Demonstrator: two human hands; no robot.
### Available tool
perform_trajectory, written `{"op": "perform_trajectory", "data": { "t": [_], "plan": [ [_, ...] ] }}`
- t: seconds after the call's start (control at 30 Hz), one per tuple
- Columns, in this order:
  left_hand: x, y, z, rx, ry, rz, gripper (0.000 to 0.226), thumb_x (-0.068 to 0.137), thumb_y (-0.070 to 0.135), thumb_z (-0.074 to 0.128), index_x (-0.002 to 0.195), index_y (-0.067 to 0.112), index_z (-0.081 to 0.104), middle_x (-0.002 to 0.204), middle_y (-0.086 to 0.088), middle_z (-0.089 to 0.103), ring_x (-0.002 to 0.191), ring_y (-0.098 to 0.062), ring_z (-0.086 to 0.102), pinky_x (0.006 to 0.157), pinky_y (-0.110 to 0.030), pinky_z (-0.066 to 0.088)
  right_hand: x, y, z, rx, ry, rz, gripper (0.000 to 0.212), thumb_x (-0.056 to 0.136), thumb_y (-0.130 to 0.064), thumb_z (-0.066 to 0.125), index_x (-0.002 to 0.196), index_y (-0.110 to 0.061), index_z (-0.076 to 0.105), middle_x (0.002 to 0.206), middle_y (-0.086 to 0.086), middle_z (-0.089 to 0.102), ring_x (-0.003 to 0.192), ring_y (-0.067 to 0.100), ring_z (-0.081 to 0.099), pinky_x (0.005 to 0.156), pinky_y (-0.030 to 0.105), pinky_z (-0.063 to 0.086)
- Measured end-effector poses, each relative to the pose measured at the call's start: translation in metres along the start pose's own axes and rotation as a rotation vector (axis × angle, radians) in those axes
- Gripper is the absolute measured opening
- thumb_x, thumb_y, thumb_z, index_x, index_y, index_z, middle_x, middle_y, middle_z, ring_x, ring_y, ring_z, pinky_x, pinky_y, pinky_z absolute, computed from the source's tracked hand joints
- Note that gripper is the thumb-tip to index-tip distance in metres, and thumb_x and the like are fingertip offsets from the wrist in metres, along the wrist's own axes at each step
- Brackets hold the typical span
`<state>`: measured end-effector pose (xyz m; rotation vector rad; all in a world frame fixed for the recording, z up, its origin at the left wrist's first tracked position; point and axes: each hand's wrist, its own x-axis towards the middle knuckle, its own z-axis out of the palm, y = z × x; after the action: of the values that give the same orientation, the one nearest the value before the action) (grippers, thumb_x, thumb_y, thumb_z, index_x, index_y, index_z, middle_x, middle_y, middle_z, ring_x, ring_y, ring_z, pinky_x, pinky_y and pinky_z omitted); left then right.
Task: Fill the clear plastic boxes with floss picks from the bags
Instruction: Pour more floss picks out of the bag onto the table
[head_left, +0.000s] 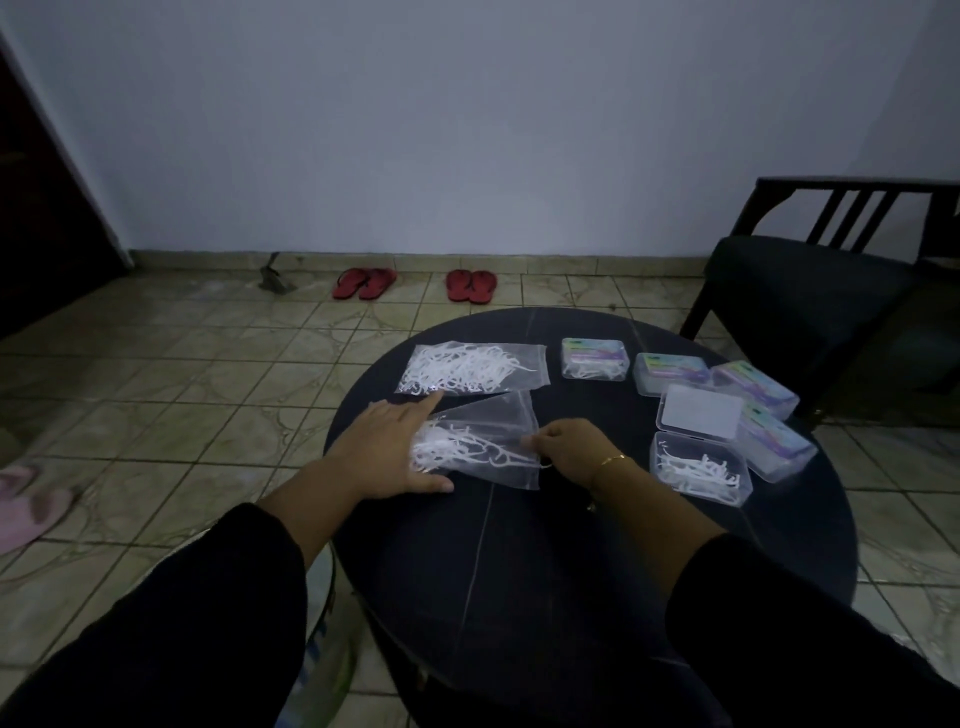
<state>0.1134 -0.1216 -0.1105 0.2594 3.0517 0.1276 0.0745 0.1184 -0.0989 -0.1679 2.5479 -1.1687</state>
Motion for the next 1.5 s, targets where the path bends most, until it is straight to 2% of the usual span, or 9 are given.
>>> {"op": "perform_trajectory", "data": {
  "t": [0.27, 0.37, 0.5, 0.6, 0.73, 0.87, 1.13, 1.33, 1.5],
  "plan": [
    [0.004, 0.009, -0.019, 0.151, -0.057, 0.059, 0.111, 0.070, 0.073, 0.063, 0.151, 0.013, 0.017, 0.151, -0.006, 0.032, 0.139, -0.020, 0.027, 0.115, -0.030, 0.011, -0.010, 0.024, -0.012, 0.122, 0.020, -0.028, 0.029, 0.092, -0.028, 0.060, 0.098, 0.000, 0.065, 0.087, 0.010, 0.061, 0.076, 0.018, 0.052, 0.063, 0.024, 0.042],
    [0.009, 0.009, -0.027, 0.204, 0.037, 0.103, 0.094, 0.067, 0.072, 0.065, 0.141, 0.019, 0.039, 0.136, 0.000, 0.048, 0.124, -0.017, 0.041, 0.111, -0.030, 0.021, -0.014, 0.030, -0.014, 0.203, 0.031, -0.053, 0.023, 0.092, -0.026, 0.060, 0.092, -0.003, 0.066, 0.086, 0.007, 0.064, 0.079, 0.020, 0.054, 0.071, 0.028, 0.045],
    [0.013, 0.014, -0.052, 0.236, 0.227, 0.183, 0.063, 0.066, 0.064, 0.067, 0.114, 0.024, 0.057, 0.107, 0.004, 0.058, 0.097, -0.015, 0.050, 0.089, -0.027, 0.033, -0.019, 0.035, -0.018, 0.325, 0.023, -0.080, 0.014, 0.091, -0.008, 0.057, 0.087, -0.013, 0.069, 0.097, 0.006, 0.070, 0.096, 0.023, 0.062, 0.094, 0.031, 0.046],
    [0.013, 0.021, -0.071, 0.273, 0.314, 0.234, 0.057, 0.066, 0.058, 0.071, 0.109, 0.022, 0.059, 0.102, 0.003, 0.059, 0.093, -0.016, 0.052, 0.081, -0.026, 0.031, -0.026, 0.033, -0.023, 0.345, 0.020, -0.097, 0.026, 0.091, -0.001, 0.051, 0.096, -0.017, 0.070, 0.102, 0.004, 0.068, 0.096, 0.019, 0.059, 0.091, 0.028, 0.046],
    [0.016, 0.029, -0.089, 0.310, 0.342, 0.308, 0.054, 0.063, 0.057, 0.071, 0.102, 0.020, 0.062, 0.094, 0.001, 0.060, 0.087, -0.019, 0.053, 0.077, -0.029, 0.034, -0.030, 0.034, -0.023, 0.380, 0.028, -0.127, 0.024, 0.088, -0.011, 0.064, 0.111, -0.018, 0.067, 0.098, -0.004, 0.066, 0.090, 0.008, 0.058, 0.080, 0.016, 0.043],
    [0.018, 0.038, -0.102, 0.392, 0.294, 0.335, 0.059, 0.064, 0.063, 0.065, 0.106, 0.022, 0.060, 0.099, 0.003, 0.060, 0.092, -0.019, 0.053, 0.085, -0.033, 0.039, -0.028, 0.037, -0.021, 0.395, 0.029, -0.104, 0.022, 0.082, -0.008, 0.070, 0.101, -0.019, 0.064, 0.096, -0.002, 0.068, 0.094, 0.014, 0.062, 0.091, 0.027, 0.048],
    [0.014, 0.050, -0.111, 0.470, 0.262, 0.360, 0.072, 0.065, 0.066, 0.067, 0.118, 0.020, 0.055, 0.110, 0.001, 0.056, 0.099, -0.018, 0.048, 0.089, -0.028, 0.031, -0.028, 0.039, -0.023, 0.350, 0.078, -0.092, 0.022, 0.083, -0.004, 0.067, 0.100, -0.013, 0.058, 0.091, -0.002, 0.066, 0.083, 0.008, 0.061, 0.065, 0.013, 0.045],
    [0.009, 0.044, -0.115, 0.537, 0.328, 0.362, 0.073, 0.060, 0.067, 0.071, 0.111, 0.016, 0.060, 0.103, -0.002, 0.060, 0.093, -0.020, 0.053, 0.086, -0.031, 0.039, -0.024, 0.048, -0.024, 0.196, 0.087, -0.080, 0.026, 0.084, -0.003, 0.065, 0.108, -0.013, 0.062, 0.099, 0.002, 0.064, 0.090, 0.014, 0.058, 0.070, 0.014, 0.044],
    [0.005, 0.045, -0.120, 0.607, 0.363, 0.391, 0.073, 0.052, 0.068, 0.072, 0.101, 0.015, 0.062, 0.092, -0.001, 0.059, 0.082, -0.019, 0.054, 0.079, -0.030, 0.043, -0.015, 0.048, -0.016, -0.079, 0.055, -0.090, 0.048, 0.073, -0.032, 0.078, 0.117, -0.028, 0.061, 0.126, 0.000, 0.056, 0.122, 0.024, 0.043, 0.104, 0.040, 0.038]
  ]
}}
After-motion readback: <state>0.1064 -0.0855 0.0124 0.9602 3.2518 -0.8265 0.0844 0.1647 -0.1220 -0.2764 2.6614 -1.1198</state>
